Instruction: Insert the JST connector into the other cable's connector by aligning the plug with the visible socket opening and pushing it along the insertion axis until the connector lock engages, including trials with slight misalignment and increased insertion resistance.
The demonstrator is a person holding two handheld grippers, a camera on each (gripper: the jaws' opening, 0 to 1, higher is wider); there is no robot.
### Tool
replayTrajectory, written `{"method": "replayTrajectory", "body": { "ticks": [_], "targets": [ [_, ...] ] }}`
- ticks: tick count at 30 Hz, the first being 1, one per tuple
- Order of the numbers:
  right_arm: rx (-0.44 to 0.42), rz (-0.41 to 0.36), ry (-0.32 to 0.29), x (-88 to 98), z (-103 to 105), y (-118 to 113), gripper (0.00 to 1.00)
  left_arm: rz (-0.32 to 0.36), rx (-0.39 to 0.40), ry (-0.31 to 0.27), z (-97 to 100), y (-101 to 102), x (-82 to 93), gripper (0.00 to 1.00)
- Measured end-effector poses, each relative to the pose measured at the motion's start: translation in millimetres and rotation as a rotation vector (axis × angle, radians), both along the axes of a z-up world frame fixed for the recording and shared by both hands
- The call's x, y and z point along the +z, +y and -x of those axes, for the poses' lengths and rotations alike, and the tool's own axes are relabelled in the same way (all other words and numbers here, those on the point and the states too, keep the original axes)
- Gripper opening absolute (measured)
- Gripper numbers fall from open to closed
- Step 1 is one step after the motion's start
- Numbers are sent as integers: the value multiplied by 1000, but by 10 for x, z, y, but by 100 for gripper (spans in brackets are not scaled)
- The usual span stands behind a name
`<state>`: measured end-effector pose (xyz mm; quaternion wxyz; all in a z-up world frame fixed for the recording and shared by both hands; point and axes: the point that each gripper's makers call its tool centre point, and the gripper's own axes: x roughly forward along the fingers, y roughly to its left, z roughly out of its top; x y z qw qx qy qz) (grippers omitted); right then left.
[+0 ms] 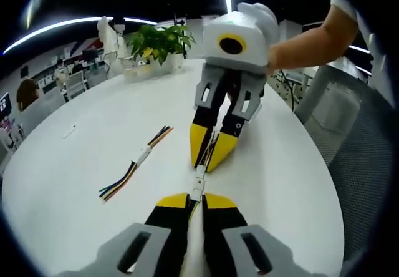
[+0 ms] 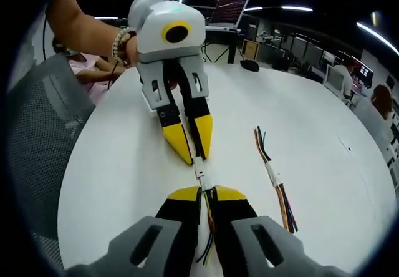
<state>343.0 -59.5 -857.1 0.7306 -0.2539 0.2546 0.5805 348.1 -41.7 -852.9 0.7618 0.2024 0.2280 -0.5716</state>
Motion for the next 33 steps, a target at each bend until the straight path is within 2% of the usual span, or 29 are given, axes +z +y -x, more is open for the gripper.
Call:
{"method": "replayTrajectory", "body": {
  "ticks": [4,16,21,27,33],
  "targets": [
    [7,13,3,-36,20,-4,4,11,1,5,7,-23,-4,1],
    [5,-13,15,6,26,2,4,23,-4,9,8,-34,-8,1],
    [9,-13,9,14,31,8,4,48,-2,14,7,-39,45,1],
    [5,-37,20,17,49,15,4,33,-10,15,30,-22,16,0],
    [-20,-86,45,63,30,8,4,57,-3,21,19,-6,50,1]
  ]
}}
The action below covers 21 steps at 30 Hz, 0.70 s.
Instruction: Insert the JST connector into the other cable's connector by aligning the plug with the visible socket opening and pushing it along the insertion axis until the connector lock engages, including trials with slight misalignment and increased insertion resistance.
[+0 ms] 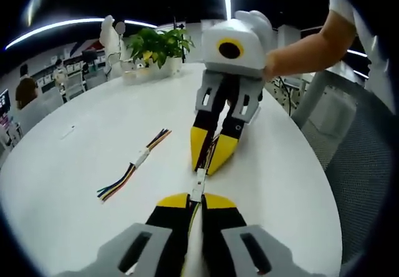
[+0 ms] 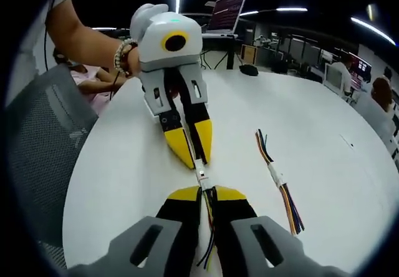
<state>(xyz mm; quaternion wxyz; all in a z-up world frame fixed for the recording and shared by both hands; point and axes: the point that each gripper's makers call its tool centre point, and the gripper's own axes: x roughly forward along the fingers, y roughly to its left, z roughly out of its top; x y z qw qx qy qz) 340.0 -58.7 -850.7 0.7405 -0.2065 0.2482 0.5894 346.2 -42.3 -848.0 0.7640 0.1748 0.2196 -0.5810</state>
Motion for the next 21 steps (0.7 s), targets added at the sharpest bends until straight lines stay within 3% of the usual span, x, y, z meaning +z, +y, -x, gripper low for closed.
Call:
{"method": "replayTrajectory", "body": {
  "ticks": [15,21],
  "targets": [
    [1,-127,35,286,89,69,4,150,-4,46,82,111,287,1],
    [6,-138,21,343,102,100,4,148,5,39,77,169,323,1]
  ]
}}
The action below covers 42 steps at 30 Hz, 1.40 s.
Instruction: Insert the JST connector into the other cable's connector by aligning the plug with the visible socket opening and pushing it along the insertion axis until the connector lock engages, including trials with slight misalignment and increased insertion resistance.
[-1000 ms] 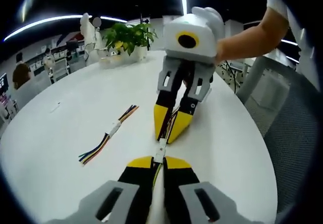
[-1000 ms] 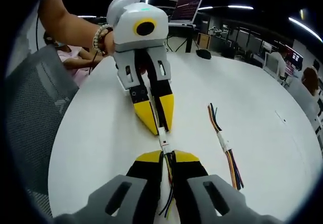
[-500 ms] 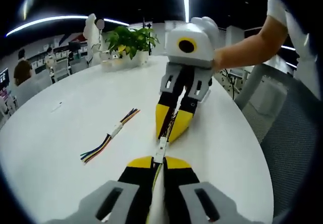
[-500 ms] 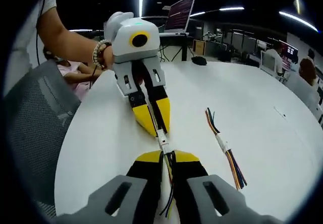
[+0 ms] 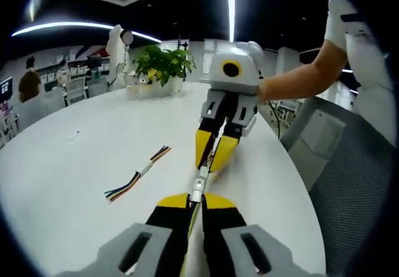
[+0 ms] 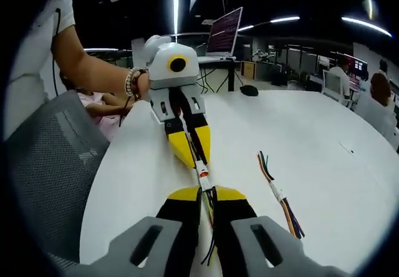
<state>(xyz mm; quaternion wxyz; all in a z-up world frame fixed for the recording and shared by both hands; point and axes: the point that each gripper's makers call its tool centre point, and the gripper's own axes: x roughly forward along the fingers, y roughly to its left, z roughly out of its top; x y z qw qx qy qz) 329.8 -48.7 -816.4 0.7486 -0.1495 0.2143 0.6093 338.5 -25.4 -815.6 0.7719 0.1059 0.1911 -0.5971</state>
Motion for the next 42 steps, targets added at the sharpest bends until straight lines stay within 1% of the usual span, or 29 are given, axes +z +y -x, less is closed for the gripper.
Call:
{"method": "replayTrajectory", "body": {
  "ticks": [4,7,11,13,27,33,35,42],
  "targets": [
    [7,5,-8,4,7,24,4,-7,-4,-8,16,-11,4,1],
    [10,10,-9,-14,5,38,4,-22,-16,-10,43,-41,-29,1],
    [15,25,-2,-65,15,34,4,-38,-20,-10,47,-46,-69,1],
    [20,44,-4,-110,17,23,4,-40,-20,-7,49,-49,-80,1],
    [14,37,8,-126,10,39,4,-59,-19,2,39,-42,-143,1],
    [22,55,11,-176,12,34,4,-61,-23,3,49,-51,-146,1],
    [30,73,3,-201,16,32,4,-66,-26,0,50,-53,-153,1],
    [37,111,1,-284,-4,27,4,-92,-23,15,38,-70,-245,1]
  ]
}}
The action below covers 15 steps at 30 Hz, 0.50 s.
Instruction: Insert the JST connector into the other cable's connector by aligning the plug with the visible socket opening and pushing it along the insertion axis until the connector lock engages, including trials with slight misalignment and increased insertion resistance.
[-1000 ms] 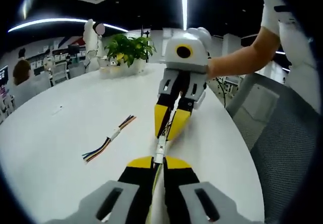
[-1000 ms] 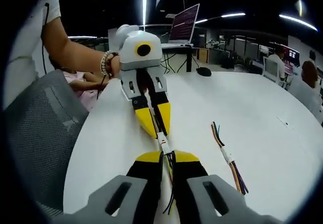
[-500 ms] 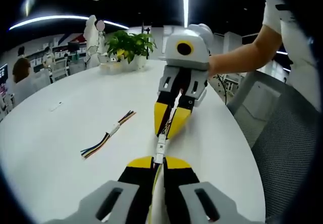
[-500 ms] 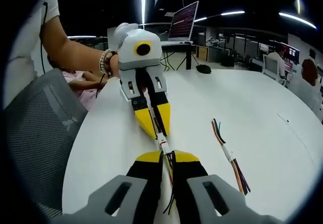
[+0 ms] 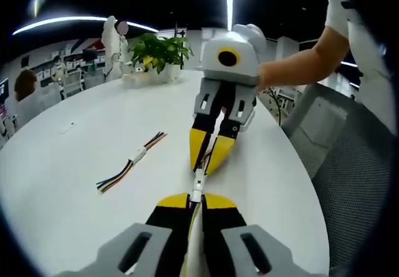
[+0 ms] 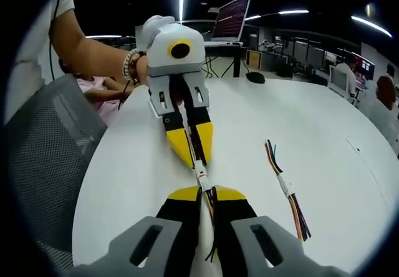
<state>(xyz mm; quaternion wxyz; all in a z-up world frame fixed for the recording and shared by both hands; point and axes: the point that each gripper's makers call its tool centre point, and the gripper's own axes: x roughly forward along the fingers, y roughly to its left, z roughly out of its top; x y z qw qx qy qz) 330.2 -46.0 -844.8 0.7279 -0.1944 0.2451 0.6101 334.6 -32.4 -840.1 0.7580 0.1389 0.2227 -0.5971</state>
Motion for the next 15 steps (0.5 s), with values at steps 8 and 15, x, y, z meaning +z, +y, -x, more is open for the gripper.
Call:
{"method": "replayTrajectory", "body": {
  "ticks": [8,15],
  "targets": [
    [-10,10,19,-76,-19,-21,4,-5,-1,6,-14,-2,-39,1],
    [-27,-10,68,-117,-15,-19,4,-17,-9,7,-3,5,-82,1]
  ]
}}
